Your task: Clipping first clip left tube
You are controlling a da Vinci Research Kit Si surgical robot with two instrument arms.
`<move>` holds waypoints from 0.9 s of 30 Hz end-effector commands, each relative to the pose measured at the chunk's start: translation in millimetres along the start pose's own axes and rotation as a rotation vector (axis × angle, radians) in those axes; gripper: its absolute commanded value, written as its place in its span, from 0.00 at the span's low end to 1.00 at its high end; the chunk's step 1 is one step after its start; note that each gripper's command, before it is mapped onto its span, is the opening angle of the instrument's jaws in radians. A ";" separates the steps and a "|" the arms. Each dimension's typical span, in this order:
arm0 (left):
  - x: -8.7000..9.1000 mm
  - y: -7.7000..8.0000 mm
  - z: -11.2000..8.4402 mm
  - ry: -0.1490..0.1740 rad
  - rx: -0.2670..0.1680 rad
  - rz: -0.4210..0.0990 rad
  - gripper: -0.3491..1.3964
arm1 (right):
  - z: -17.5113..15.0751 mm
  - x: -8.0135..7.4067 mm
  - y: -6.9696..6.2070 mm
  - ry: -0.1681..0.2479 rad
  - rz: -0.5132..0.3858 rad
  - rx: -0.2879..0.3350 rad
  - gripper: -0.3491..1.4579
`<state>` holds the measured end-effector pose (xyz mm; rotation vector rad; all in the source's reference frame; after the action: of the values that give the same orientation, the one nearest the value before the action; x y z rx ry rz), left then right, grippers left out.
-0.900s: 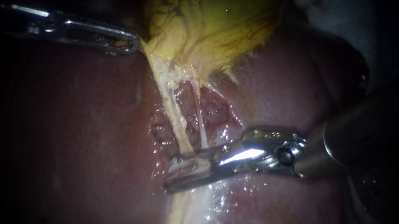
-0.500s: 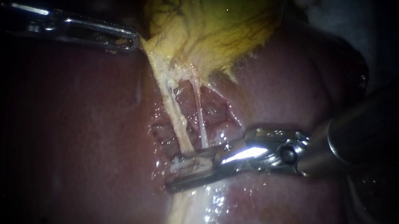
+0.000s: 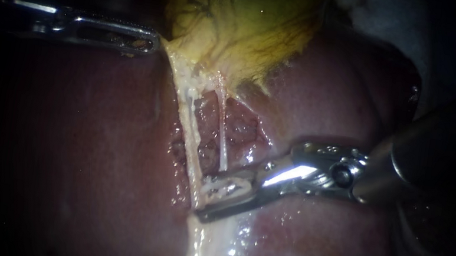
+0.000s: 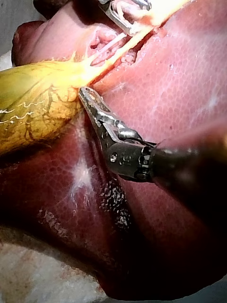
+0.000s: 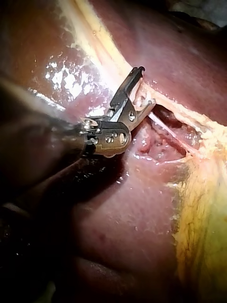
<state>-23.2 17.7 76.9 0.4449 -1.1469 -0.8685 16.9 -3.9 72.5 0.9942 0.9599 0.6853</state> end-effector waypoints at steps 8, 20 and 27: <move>0.0 0.0 0.1 0.000 0.000 0.000 0.00 | -0.5 0.5 0.1 0.006 -0.008 0.007 0.46; 0.1 0.0 0.1 0.000 0.000 0.001 0.00 | 0.0 -0.6 2.4 0.005 -0.020 0.000 0.46; 0.1 0.0 0.1 0.000 0.000 0.001 0.00 | 0.4 -1.6 4.7 0.004 -0.029 -0.006 0.46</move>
<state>-23.2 17.6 77.0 0.4444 -1.1470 -0.8682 16.3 -3.4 77.6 0.9713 0.9736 0.6641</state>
